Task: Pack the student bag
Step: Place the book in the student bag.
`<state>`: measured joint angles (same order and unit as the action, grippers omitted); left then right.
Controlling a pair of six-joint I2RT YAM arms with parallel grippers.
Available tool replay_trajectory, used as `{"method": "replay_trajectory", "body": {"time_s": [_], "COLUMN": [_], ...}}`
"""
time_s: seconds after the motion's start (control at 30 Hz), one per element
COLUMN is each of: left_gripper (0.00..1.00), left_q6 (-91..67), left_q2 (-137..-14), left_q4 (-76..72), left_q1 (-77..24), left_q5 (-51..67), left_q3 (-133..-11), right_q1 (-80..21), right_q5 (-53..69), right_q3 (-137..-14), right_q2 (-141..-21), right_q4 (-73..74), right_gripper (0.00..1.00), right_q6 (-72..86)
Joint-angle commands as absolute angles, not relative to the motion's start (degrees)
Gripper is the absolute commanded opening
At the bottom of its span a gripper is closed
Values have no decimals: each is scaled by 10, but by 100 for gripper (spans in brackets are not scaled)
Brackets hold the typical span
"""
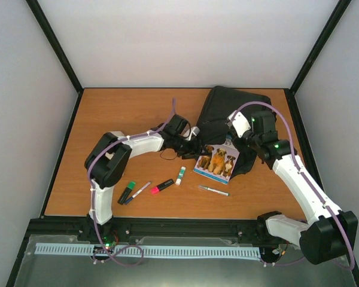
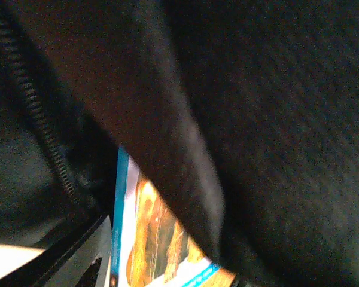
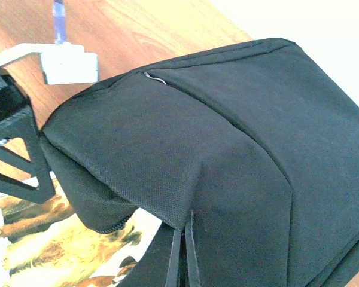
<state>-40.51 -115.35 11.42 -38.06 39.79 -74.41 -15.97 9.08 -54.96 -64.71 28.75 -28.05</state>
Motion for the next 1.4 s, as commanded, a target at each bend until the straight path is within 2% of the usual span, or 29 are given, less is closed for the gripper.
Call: {"method": "replay_trajectory", "body": {"time_s": [0.0, 0.1, 0.27, 0.5, 0.53, 0.6, 0.73, 0.77, 1.03, 1.37], "left_gripper": [67, 70, 71, 62, 58, 42, 3, 1, 1, 1], "left_q6": [-391, -371, -343, -324, -320, -318, -318, -318, -321, -348], "left_q2": [-1106, -1084, -1027, -930, -919, -910, -914, -920, -973, -1030], "left_q4": [214, 259, 311, 249, 241, 219, 126, 99, -12, -78], "left_q1": [-375, -377, -391, -448, -457, -475, -494, -496, -502, -502], "left_q5": [333, 300, 238, 169, 157, 131, 118, 124, 144, 137], "left_q3": [-773, -775, -746, -631, -617, -589, -530, -515, -497, -521], "right_q1": [-154, -154, -154, -154, -154, -154, -153, -152, -145, -123], "right_q5": [110, 114, 129, 144, 144, 144, 157, 165, 200, 218], "right_q3": [-561, -578, -605, -576, -569, -547, -530, -528, -512, -509], "right_q2": [-629, -639, -651, -651, -645, -628, -611, -611, -604, -597], "right_q4": [236, 244, 257, 245, 243, 231, 218, 217, 209, 209], "right_gripper": [3, 3, 3, 3, 3, 3, 3, 3, 3, 3], "right_q6": [-269, -268, -262, -251, -251, -250, -242, -239, -223, -218]}}
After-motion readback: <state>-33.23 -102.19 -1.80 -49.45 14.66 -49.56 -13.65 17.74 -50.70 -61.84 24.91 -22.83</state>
